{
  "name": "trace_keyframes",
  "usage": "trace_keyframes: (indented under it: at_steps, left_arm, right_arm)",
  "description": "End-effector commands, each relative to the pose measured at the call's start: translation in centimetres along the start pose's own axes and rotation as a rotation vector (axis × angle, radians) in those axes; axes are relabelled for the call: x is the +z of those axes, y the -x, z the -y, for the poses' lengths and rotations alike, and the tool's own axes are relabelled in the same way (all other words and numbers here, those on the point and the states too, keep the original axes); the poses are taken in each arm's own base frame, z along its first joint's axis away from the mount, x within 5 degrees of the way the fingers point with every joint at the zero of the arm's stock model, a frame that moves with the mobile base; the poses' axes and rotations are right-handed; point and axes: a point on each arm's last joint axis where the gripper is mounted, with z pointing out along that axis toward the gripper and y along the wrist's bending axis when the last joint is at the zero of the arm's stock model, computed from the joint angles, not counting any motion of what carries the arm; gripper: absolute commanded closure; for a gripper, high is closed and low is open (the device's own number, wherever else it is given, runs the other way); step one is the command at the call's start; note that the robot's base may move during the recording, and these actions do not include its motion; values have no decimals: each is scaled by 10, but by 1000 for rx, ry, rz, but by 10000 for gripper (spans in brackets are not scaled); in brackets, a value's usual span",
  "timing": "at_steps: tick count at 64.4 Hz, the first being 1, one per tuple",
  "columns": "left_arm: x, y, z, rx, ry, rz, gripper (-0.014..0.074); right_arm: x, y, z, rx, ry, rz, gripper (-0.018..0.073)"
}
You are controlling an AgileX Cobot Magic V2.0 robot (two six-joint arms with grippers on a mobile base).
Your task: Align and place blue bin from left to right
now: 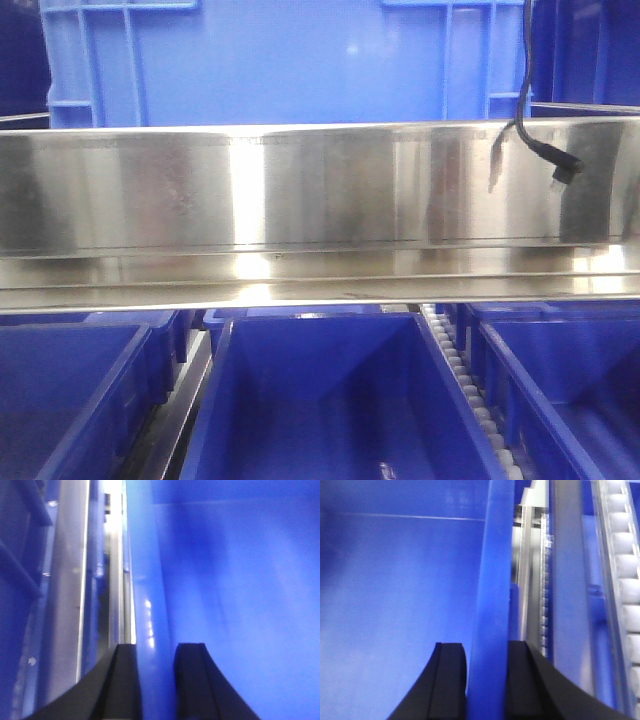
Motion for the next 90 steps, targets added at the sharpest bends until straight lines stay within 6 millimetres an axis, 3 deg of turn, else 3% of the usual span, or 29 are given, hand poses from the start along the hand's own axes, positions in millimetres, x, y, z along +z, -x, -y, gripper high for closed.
trace_keyframes:
  at_steps: [1,26,48,70,78,90]
  left_arm:
    - [-2,1,3,-3,-23,11,591]
    - [-6,2,2,-4,-19,21,613]
    - [-55,15,0,-18,-52,150,613]
    - [-114,27,21,11,-117,345,613]
    - [-120,27,26,24,-120,362,613]
    - [-120,26,28,26,-124,362,613]
  right_arm:
    - [-5,4,1,-8,3,33,640]
    - [-10,6,0,-8,6,48,640]
    - [-66,19,-2,-8,27,187,640]
    - [-126,25,-3,-8,49,330,640]
    - [-137,24,-3,-8,52,350,640]
    - [-137,24,-3,-8,52,350,640]
